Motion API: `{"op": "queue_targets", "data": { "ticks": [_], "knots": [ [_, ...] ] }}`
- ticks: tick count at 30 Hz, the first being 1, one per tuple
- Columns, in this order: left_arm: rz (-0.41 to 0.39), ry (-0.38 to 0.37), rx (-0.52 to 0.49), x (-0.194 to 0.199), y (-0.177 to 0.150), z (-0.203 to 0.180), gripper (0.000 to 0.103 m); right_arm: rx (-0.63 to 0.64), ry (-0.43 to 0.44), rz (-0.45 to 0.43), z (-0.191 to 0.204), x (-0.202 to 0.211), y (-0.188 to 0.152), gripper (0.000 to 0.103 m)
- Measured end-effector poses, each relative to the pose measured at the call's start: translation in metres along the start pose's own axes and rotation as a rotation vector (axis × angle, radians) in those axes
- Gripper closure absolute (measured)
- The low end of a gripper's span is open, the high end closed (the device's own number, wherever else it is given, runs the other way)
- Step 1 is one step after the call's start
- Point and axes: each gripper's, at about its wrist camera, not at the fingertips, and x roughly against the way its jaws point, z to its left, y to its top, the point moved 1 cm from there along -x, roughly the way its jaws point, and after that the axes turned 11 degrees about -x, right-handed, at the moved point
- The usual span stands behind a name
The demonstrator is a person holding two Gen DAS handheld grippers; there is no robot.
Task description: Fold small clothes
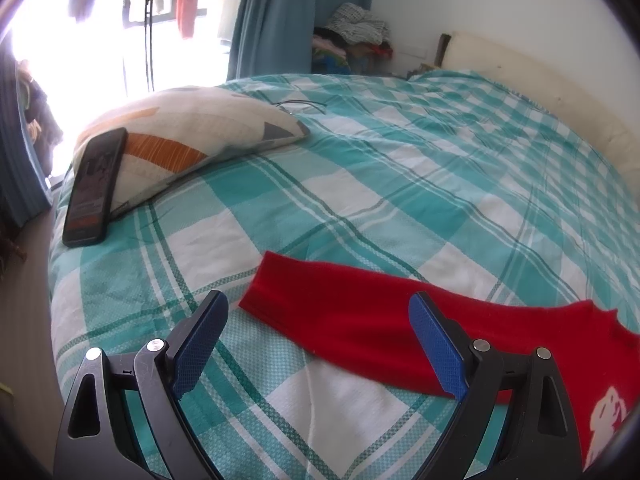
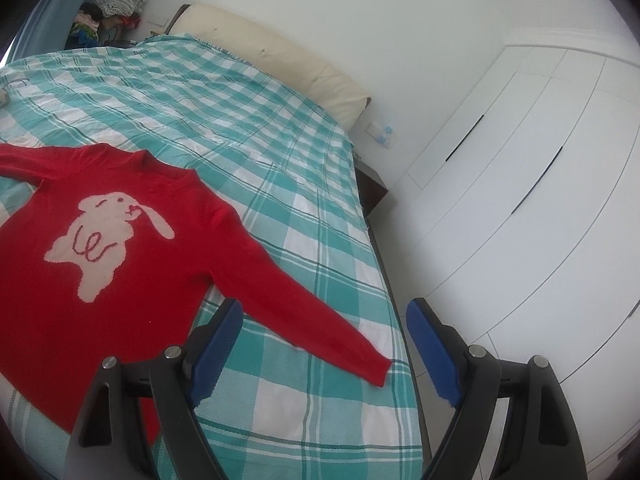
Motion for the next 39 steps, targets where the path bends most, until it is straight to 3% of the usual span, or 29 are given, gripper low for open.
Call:
{"op": "queue_targets", "data": {
  "ticks": [11, 15, 18, 20, 21, 24, 27, 30, 35, 36, 39],
  "knots": [
    [0.001, 0.0, -0.001, 0.0, 0.0, 0.001, 0.01, 0.021, -0.011, 0.01, 0.004, -0.005, -0.001, 0.019],
    [0.001, -0.002, 0.002, 0.0, 0.001, 0.001, 0.01, -0.001, 0.065, 0.052, -0.009, -0.025, -0.006, 0.011],
    [0.002, -0.01, 0.011, 0.0, 0.0, 0.002, 0.01, -0.182, 0.199, 0.2, -0.063, -0.09, -0.021, 0.011],
    [0.006, -0.014, 0.02, -0.001, -0.001, 0.001, 0.01, -0.446, 0.33, 0.268, -0.121, -0.144, -0.044, 0.011],
    [0.01, -0.017, 0.024, -0.001, -0.003, 0.001, 0.01, -0.592, 0.349, 0.327, -0.15, -0.173, -0.063, 0.011],
    [0.017, -0.019, 0.021, -0.002, -0.004, -0.003, 0.01, -0.971, 0.415, 0.501, -0.213, -0.245, -0.127, 0.024],
    [0.012, -0.01, -0.007, -0.001, -0.005, -0.009, 0.01, -1.122, 0.45, 0.532, -0.234, -0.277, -0.165, 0.027],
    [0.008, 0.005, -0.04, 0.001, -0.006, -0.014, 0.01, -1.213, 0.5, 0.563, -0.235, -0.3, -0.18, 0.039],
    [0.007, 0.01, -0.067, 0.002, -0.006, -0.019, 0.01, -1.206, 0.497, 0.649, -0.217, -0.332, -0.187, 0.063],
    [0.007, 0.011, -0.07, 0.002, -0.006, -0.02, 0.01, -1.173, 0.483, 0.668, -0.212, -0.335, -0.185, 0.095],
    [0.006, -0.007, -0.07, 0.003, -0.004, -0.021, 0.01, -1.102, 0.394, 0.663, -0.208, -0.334, -0.17, 0.1]
  ]
}}
